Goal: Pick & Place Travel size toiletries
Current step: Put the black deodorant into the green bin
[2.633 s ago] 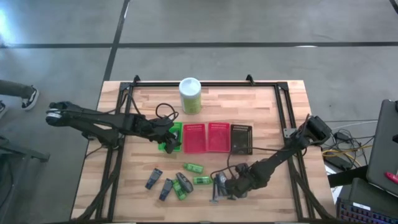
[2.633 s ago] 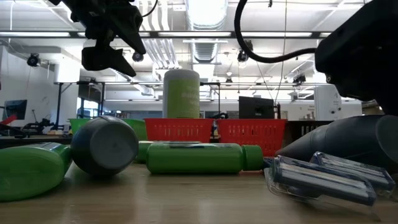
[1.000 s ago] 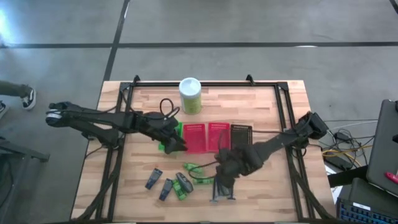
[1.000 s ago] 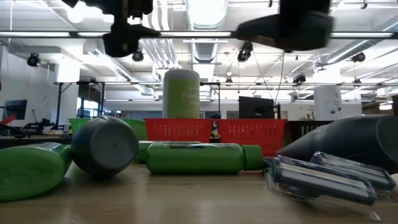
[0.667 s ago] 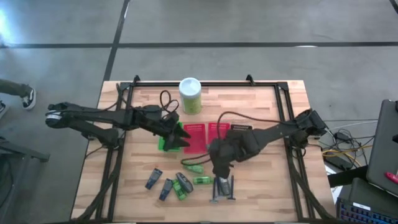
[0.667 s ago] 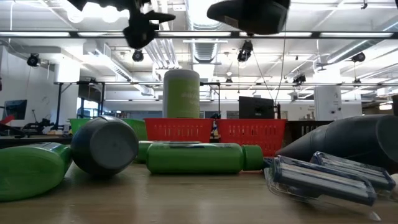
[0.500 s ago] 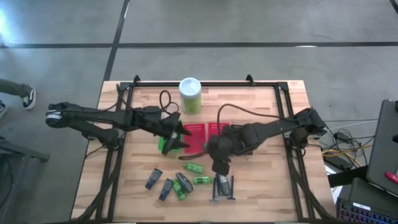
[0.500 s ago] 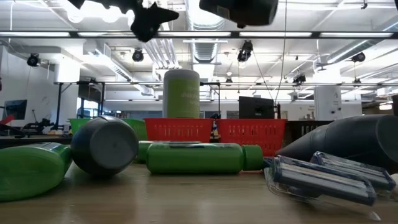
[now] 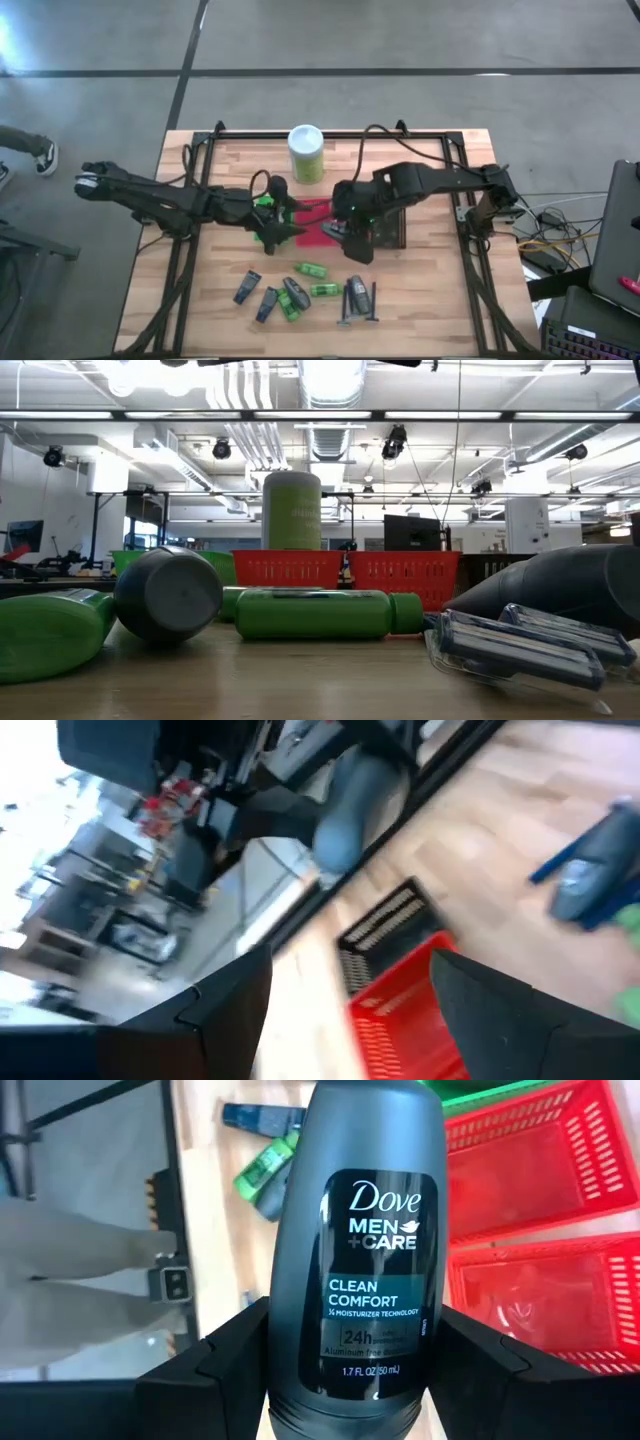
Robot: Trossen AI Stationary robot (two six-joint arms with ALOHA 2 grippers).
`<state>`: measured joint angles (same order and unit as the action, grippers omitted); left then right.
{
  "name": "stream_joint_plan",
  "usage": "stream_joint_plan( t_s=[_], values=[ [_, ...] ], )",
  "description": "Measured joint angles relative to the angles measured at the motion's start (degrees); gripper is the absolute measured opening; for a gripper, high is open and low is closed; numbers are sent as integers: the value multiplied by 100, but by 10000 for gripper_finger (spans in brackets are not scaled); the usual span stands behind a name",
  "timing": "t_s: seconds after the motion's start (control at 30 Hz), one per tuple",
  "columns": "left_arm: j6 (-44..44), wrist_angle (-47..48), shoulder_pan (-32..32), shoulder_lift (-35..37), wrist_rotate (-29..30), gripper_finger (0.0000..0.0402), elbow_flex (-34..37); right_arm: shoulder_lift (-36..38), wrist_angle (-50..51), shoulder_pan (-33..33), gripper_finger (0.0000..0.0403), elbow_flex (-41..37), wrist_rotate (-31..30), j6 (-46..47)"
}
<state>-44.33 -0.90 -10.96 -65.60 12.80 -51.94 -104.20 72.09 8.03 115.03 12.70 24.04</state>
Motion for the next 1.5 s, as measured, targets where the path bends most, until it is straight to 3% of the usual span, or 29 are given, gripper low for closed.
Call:
stream_joint_plan(
  t_s=[0.17, 0.4, 1.07, 1.2, 1.5],
  values=[
    [-242, -600, 0, -2, -381, 278, 0, -2, 14, -29, 209, -4, 131, -163],
    [-434, -709, -27, -273, -808, 278, -52, -2, -153, -63, 210, -66, 238, -198],
    [-809, -608, -48, -1365, -1081, 276, -958, -2, -149, -54, 210, -45, 431, -221],
    [-861, -599, -46, -1431, -1000, 250, -1032, -2, -133, -49, 210, -54, 437, -221],
    [-884, -598, -46, -1543, -992, 144, -1140, -4, -114, -43, 210, -73, 574, -266]
  ],
)
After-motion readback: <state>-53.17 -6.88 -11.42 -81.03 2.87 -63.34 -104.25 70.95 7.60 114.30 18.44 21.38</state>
